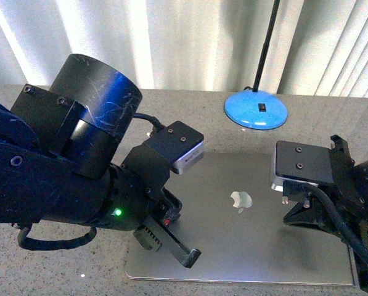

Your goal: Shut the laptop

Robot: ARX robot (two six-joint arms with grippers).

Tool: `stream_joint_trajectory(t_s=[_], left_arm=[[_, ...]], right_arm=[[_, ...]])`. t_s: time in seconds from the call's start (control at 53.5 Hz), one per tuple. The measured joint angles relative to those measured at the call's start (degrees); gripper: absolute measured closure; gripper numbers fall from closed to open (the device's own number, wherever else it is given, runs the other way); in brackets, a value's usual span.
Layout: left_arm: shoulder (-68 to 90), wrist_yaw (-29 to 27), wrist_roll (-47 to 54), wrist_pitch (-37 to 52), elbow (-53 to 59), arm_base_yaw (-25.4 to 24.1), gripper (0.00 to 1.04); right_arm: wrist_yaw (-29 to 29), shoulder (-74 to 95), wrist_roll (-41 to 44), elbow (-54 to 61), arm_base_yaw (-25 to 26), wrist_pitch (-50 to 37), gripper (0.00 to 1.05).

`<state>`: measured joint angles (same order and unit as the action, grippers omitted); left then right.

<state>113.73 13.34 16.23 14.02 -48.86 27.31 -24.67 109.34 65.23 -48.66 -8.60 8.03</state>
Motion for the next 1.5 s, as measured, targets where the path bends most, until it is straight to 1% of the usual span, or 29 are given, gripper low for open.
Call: stream_joint_trajectory(t_s=[0.187, 0.262, 0.336, 0.374, 0.393, 0.449, 0.486, 0.542, 0.561, 0.579, 0.673, 0.692, 0.71, 0.729, 0.748, 0.766, 0.785, 0.804, 0.822, 0.86, 0.879, 0.916, 0.953, 0.972, 0.991, 1.14, 1.271, 1.327, 1.495], left_arm=[[-0.7, 2.3, -4.3, 3.8, 1.1, -2.6, 1.01], [-3.2, 3.4, -8.4, 8.8, 2.7, -4.8, 1.01], [-6.8, 2.5, -14.9, 15.1, 3.9, -7.6, 1.00], [-8.2, 1.7, -16.5, 17.2, 4.2, -8.5, 0.97], [-8.8, 1.6, -17.5, 18.1, 4.2, -9.0, 0.95], [-11.6, 0.6, -21.7, 20.6, 4.0, -10.6, 0.86], [-12.4, 0.3, -23.2, 20.9, 3.8, -11.2, 0.82], [-13.5, 0.0, -25.1, 21.2, 3.6, -12.0, 0.73], [-13.6, 0.0, -25.9, 21.3, 3.6, -12.2, 0.70], [-13.6, 0.0, -26.3, 21.3, 3.6, -12.2, 0.66], [-12.6, 0.4, -27.6, 21.1, 4.3, -11.7, 0.50], [-12.2, 0.0, -27.6, 21.5, 4.5, -11.4, 0.47], [-11.7, -4.0, -26.2, 24.2, 5.4, -10.8, 0.49], [-11.6, -6.2, -26.0, 26.4, 6.0, -10.5, 0.51], [-11.4, -10.7, -24.9, 30.9, 7.4, -10.3, 0.55], [-11.4, -12.7, -23.8, 33.2, 8.2, -10.2, 0.57], [-11.4, -16.7, -22.6, 37.4, 9.9, -10.0, 0.60], [-11.5, -18.4, -22.1, 39.3, 10.7, -10.0, 0.62], [-12.4, -22.8, -20.8, 44.5, 13.2, -10.2, 0.67], [-13.9, -26.1, -19.6, 49.5, 16.1, -11.1, 0.74], [-15.6, -26.9, -18.9, 51.7, 18.1, -12.0, 0.80], [-18.7, -26.8, -18.1, 53.1, 21.1, -13.6, 0.89], [-21.1, -26.6, -17.8, 53.5, 23.4, -14.7, 0.96], [-22.6, -26.1, -17.7, 53.5, 24.7, -15.2, 1.01], [-23.0, -25.7, -17.8, 53.5, 25.5, -15.4, 1.02], [-30.3, -22.3, -16.9, 52.7, 32.9, -17.6, 1.01], [-39.2, -20.2, -16.7, 49.7, 38.7, -20.3, 1.01], [-42.0, -19.5, -16.7, 48.2, 40.2, -20.9, 1.01], [-49.4, -18.1, -16.7, 43.9, 43.3, -22.4, 1.01]], right_arm=[[-1.1, -0.8, -3.0, 0.6, 0.0, -3.7, 1.02], [-3.1, -3.8, -9.0, 1.7, 0.4, -11.0, 1.02], [-2.3, -6.6, -15.2, 2.4, 0.7, -18.2, 1.00], [-1.9, -7.7, -18.0, 2.5, 0.8, -21.1, 0.97], [-1.8, -8.7, -20.7, 2.5, 0.9, -23.5, 0.94], [-1.8, -10.3, -25.5, 2.2, 1.1, -26.7, 0.87], [-1.8, -11.2, -27.8, 1.9, 1.3, -27.5, 0.81], [-1.8, -11.8, -30.7, 1.8, 1.4, -27.8, 0.74], [-1.8, -11.8, -31.8, 1.8, 1.4, -27.8, 0.69], [-1.8, -11.8, -32.4, 1.9, 1.4, -27.8, 0.67], [-1.8, -10.9, -34.2, 2.4, 1.2, -27.7, 0.51], [-0.8, -10.6, -34.8, 2.6, 1.1, -28.3, 0.49], [1.6, -10.1, -36.8, 3.8, 0.5, -32.1, 0.50], [5.1, -9.9, -38.6, 4.6, 0.2, -34.8, 0.52], [10.3, -9.6, -40.4, 6.5, 0.0, -40.6, 0.55], [14.3, -9.4, -43.2, 8.5, -0.4, -46.3, 0.58], [17.9, -9.4, -44.5, 9.5, -0.5, -49.2, 0.60], [21.9, -9.4, -48.0, 11.6, -0.6, -54.2, 0.64], [25.0, -9.4, -50.1, 13.5, -0.5, -58.8, 0.67], [31.0, -10.7, -55.6, 17.7, 0.0, -68.0, 0.76], [31.8, -11.6, -57.2, 19.2, 0.3, -70.6, 0.80], [32.2, -14.6, -60.3, 22.1, 1.1, -74.6, 0.88], [32.0, -17.7, -61.8, 24.5, 1.7, -75.5, 0.97], [31.7, -18.8, -62.3, 25.4, 1.9, -75.7, 1.01], [31.4, -19.8, -62.6, 26.3, 2.0, -75.7, 1.02], [29.7, -26.5, -64.1, 33.5, 3.3, -74.5, 1.02], [28.5, -34.8, -64.3, 38.7, 4.6, -71.6, 1.02], [25.1, -37.9, -64.4, 40.4, 6.7, -70.0, 1.02], [25.0, -45.0, -64.5, 43.3, 8.5, -65.9, 1.02]])
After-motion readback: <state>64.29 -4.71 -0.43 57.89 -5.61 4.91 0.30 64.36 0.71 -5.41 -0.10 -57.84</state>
